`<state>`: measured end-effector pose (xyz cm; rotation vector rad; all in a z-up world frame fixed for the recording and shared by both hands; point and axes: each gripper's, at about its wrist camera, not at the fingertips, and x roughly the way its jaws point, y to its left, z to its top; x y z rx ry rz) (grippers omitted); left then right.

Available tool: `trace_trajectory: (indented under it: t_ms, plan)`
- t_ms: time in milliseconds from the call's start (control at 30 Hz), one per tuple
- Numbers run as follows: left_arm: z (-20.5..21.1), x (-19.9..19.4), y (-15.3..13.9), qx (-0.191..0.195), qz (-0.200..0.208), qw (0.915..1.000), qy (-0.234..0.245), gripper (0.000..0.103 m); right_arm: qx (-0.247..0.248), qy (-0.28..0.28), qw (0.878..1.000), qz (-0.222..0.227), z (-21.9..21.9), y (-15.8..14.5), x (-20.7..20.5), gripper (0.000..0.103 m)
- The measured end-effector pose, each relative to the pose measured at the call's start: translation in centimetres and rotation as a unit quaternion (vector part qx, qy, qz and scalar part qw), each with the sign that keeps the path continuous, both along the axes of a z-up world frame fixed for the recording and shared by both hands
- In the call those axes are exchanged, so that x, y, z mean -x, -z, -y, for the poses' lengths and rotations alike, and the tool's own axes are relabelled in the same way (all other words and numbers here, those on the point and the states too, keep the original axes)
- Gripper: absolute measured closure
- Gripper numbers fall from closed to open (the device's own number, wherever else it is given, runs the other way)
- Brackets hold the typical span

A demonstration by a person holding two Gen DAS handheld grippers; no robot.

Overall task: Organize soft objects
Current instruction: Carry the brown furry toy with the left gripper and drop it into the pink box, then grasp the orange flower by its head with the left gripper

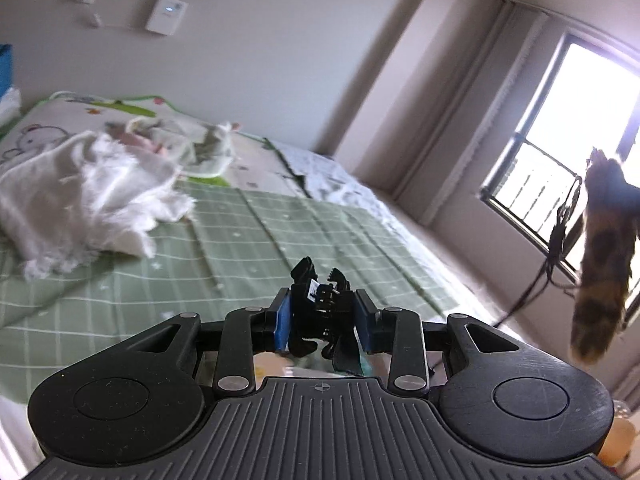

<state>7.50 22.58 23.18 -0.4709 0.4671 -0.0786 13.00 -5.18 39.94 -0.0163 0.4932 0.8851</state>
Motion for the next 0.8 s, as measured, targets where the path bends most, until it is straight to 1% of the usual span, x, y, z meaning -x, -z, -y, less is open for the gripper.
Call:
trace_trajectory:
  t_ms: [67,167,300,400,467,533,567,600,633,667,700,733,767,800]
  plan:
    - [1.2,-0.5,-1.3,-0.012,0.007,0.9998,0.013,0.066,-0.006,0.01,1.0,0.016,1.3,-1.2,-0.1,0.088]
    - [3.4,-1.2,-3.4,-0.03,0.024,0.9987,0.034,0.066,-0.022,0.031,0.999,0.029,3.5,-2.5,-0.9,0.088]
    - [7.0,-2.6,-5.9,-0.035,0.044,0.9954,0.077,0.066,-0.041,0.067,0.996,0.041,6.8,-3.3,-2.6,0.088]
    - [10.5,-4.2,-6.6,-0.035,0.053,0.9909,0.119,0.066,-0.058,0.087,0.993,0.047,9.5,-3.6,-3.8,0.088]
    - [12.8,-6.0,-6.1,-0.022,0.053,0.9881,0.142,0.066,-0.063,0.101,0.992,0.049,10.9,-3.2,-4.8,0.087]
    - [14.7,-8.5,-4.5,0.009,0.043,0.9848,0.168,0.064,-0.061,0.114,0.991,0.043,11.8,-2.1,-5.9,0.086]
    - [15.6,-10.1,-3.0,0.028,0.028,0.983,0.179,0.064,-0.056,0.124,0.99,0.038,12.3,-1.3,-6.7,0.083]
    - [16.6,-12.1,-1.0,0.042,-0.003,0.9812,0.188,0.064,-0.049,0.136,0.989,0.033,12.9,-0.3,-7.4,0.079]
    - [17.5,-14.1,1.2,0.047,-0.044,0.979,0.193,0.064,-0.036,0.149,0.988,0.025,13.2,1.0,-8.3,0.057]
    - [18.4,-15.7,3.8,0.044,-0.086,0.9766,0.192,0.064,-0.017,0.164,0.986,0.015,13.4,2.6,-9.5,0.028]
    - [19.2,-16.7,6.2,0.034,-0.112,0.9751,0.188,0.064,-0.003,0.173,0.985,0.007,13.6,4.0,-10.3,0.022]
    - [19.8,-17.3,8.2,0.019,-0.124,0.9756,0.18,0.064,0.011,0.183,0.983,-0.001,14.1,5.7,-11.2,0.022]
    - [20.2,-17.5,9.9,0.004,-0.128,0.9765,0.173,0.064,0.026,0.193,0.981,-0.009,14.7,7.3,-11.7,0.022]
    - [20.3,-17.6,11.2,-0.003,-0.129,0.9766,0.172,0.064,0.037,0.204,0.978,-0.017,15.3,8.7,-12.0,0.022]
